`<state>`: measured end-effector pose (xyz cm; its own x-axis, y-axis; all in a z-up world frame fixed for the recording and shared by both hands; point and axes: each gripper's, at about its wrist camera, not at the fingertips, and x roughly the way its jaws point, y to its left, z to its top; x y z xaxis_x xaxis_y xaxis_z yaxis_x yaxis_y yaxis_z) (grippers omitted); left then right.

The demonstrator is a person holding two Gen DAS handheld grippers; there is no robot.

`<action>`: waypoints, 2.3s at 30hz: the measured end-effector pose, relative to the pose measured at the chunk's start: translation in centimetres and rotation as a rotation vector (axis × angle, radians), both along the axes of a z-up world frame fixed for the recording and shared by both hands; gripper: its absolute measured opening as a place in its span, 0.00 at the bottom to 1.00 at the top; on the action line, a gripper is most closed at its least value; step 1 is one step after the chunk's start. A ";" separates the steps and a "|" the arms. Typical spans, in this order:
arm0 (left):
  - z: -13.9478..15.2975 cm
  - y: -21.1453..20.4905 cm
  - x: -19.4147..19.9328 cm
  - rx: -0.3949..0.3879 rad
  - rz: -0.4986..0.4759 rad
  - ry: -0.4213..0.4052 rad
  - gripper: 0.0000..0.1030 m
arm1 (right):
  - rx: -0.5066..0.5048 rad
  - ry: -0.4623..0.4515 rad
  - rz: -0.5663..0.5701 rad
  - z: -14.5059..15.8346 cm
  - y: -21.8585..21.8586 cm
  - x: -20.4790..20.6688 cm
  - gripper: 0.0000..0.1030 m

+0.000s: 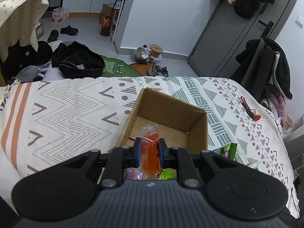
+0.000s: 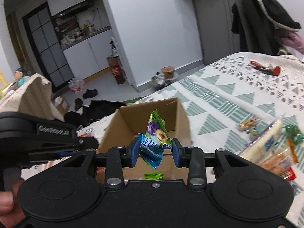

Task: Organize snacks
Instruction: 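Carry both snacks into the cardboard box and open both tools, then move both tools back over the remaining snacks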

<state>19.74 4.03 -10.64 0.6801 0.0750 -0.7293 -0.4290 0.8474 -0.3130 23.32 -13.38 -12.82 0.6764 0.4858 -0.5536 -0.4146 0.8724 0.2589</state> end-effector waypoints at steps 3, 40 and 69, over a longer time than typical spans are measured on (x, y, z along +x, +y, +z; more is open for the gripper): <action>-0.1 0.3 0.0 -0.002 0.001 0.003 0.17 | -0.018 0.022 0.014 -0.3 0.5 -0.2 0.42; 1.4 -5.9 -0.4 0.083 -0.036 0.011 0.83 | 0.001 0.122 -0.199 -0.5 -9.1 0.1 0.65; 0.1 -16.0 0.9 0.106 -0.239 -0.019 0.88 | 0.038 0.175 -0.365 -2.0 -18.2 -2.1 0.77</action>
